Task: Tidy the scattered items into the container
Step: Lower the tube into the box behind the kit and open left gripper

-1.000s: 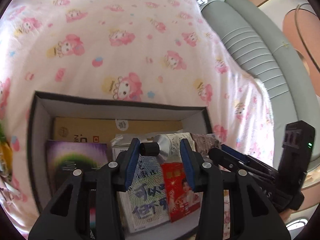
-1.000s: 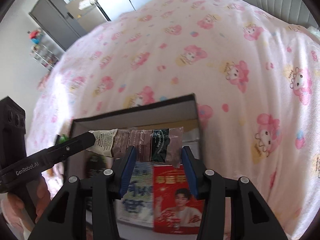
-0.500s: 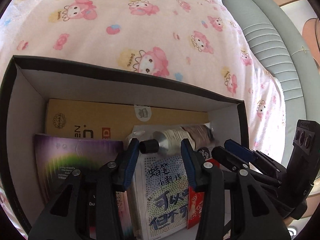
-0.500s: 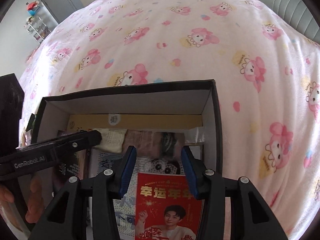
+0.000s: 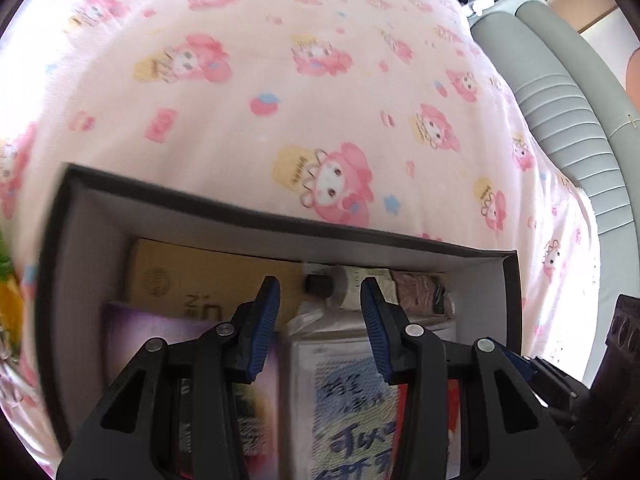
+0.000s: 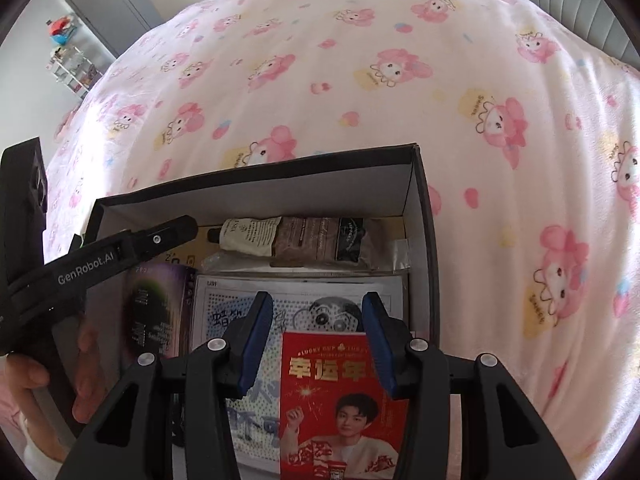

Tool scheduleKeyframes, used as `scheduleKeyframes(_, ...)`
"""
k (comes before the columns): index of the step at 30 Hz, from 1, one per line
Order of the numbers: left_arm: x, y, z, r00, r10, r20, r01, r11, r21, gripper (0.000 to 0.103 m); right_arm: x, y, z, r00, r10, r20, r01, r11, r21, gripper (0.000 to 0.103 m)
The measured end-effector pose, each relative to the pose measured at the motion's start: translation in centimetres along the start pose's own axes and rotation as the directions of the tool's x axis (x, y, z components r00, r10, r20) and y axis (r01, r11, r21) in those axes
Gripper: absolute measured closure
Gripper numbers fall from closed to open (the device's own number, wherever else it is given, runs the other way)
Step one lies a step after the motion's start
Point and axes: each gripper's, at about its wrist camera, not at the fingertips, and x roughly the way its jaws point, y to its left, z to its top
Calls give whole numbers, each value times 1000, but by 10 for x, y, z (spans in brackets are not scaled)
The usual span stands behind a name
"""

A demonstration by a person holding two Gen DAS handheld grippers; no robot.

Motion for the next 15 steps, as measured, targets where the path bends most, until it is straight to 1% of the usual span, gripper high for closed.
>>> scheduleKeyframes(2, 12, -3, 1, 999, -16, -51, 17, 1000, 6, 61, 4, 3, 4, 1000, -3, 6, 4, 1000, -15, 61)
scheduleKeyframes(4, 21, -5, -1, 994, -51, -97, 53, 998, 17, 62, 7, 5, 6, 1000, -15, 11, 15, 999, -29, 61)
scheduleKeyframes(6, 26, -13, -2, 985, -108, -133, 114, 993, 42, 61, 9, 6, 9, 999, -27, 17, 28, 999, -29, 60)
scheduleKeyframes(8, 27, -16, -5, 982, -115, -147, 126, 990, 65, 61, 9, 5, 11, 999, -31, 23, 31, 999, -19, 60)
scheduleKeyframes(10, 16, -15, -8, 992, -78, -97, 86, 993, 81, 61, 7, 4, 11, 999, -40, 30, 40, 999, -5, 60)
scheduleKeyframes(12, 0, -14, -8, 999, -35, -8, 36, 995, 90, 62, 2, 3, 10, 997, -61, 56, 61, 998, 4, 60)
scheduleKeyframes(14, -11, -8, -6, 998, -11, 68, 6, 997, 72, 62, -5, 1, 9, 992, -90, 94, 89, 996, 16, 60)
scheduleKeyframes(15, -12, -5, -4, 997, -7, 81, 2, 998, 56, 63, -8, -1, 10, 991, -85, 108, 83, 996, 25, 61)
